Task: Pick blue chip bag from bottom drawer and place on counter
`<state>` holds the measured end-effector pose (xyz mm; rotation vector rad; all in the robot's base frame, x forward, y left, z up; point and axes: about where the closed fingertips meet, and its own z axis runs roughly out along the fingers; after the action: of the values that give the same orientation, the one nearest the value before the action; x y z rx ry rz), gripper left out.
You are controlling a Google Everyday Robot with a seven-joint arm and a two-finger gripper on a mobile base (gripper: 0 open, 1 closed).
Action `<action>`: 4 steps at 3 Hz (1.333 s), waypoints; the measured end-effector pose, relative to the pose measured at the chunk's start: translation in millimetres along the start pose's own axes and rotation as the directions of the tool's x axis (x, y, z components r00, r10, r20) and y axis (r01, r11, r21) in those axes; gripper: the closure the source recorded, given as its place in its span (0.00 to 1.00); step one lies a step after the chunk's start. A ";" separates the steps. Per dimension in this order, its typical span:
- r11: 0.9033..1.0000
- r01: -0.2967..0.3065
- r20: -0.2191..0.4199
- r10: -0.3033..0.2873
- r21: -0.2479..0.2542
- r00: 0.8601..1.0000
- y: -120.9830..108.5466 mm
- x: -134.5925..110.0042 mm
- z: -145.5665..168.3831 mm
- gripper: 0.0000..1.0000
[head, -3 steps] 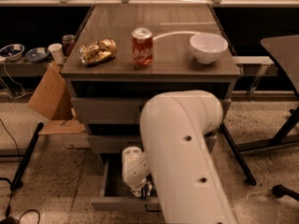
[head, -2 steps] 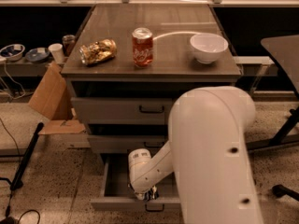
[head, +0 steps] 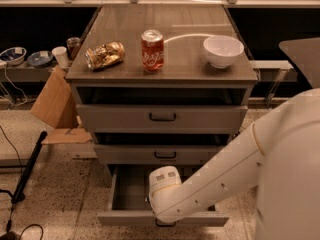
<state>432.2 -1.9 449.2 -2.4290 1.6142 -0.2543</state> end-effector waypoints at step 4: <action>0.991 -0.073 -0.005 0.074 0.110 0.997 -28.1 51.2 -154.4 1.00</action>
Offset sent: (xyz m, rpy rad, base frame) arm -0.0468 -0.0609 0.1737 -0.0079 -0.0551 0.0564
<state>436.7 -51.3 606.6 -2.2854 1.6439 -0.3338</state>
